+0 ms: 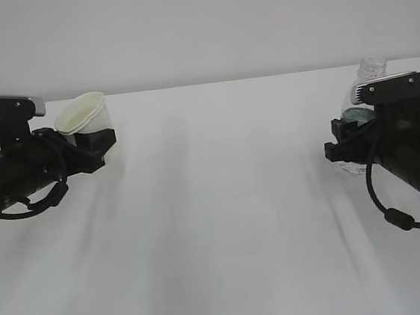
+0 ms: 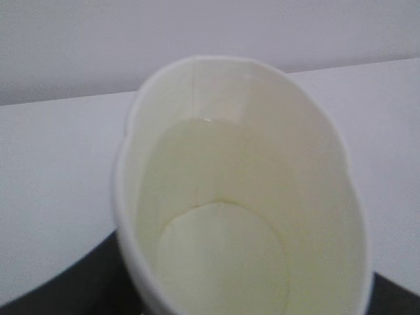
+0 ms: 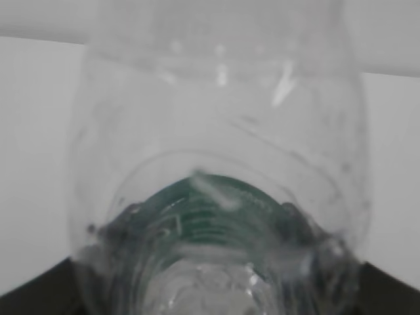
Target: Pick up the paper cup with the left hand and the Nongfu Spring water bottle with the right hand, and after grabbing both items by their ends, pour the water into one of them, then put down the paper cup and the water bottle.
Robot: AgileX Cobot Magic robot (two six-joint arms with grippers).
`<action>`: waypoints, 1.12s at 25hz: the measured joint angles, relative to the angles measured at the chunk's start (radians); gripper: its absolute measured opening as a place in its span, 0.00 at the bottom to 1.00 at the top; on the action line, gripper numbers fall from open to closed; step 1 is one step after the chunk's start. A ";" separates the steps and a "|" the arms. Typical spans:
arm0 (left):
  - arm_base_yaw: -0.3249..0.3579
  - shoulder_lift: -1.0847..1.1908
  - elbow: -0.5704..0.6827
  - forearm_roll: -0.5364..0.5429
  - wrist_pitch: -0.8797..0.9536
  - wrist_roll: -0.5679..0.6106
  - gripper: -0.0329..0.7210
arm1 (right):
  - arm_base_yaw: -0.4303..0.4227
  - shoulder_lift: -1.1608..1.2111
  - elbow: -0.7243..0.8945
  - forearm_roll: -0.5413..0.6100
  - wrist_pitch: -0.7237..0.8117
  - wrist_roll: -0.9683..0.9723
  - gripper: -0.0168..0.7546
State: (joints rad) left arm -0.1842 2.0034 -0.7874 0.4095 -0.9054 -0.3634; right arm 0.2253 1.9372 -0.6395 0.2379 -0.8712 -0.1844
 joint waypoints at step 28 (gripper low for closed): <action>0.000 0.000 0.000 -0.011 0.000 0.001 0.60 | 0.000 0.050 -0.008 0.000 -0.064 0.002 0.74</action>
State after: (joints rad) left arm -0.1842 2.0034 -0.7874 0.3989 -0.9054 -0.3627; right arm 0.2253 1.9868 -0.6471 0.2379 -0.9354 -0.1826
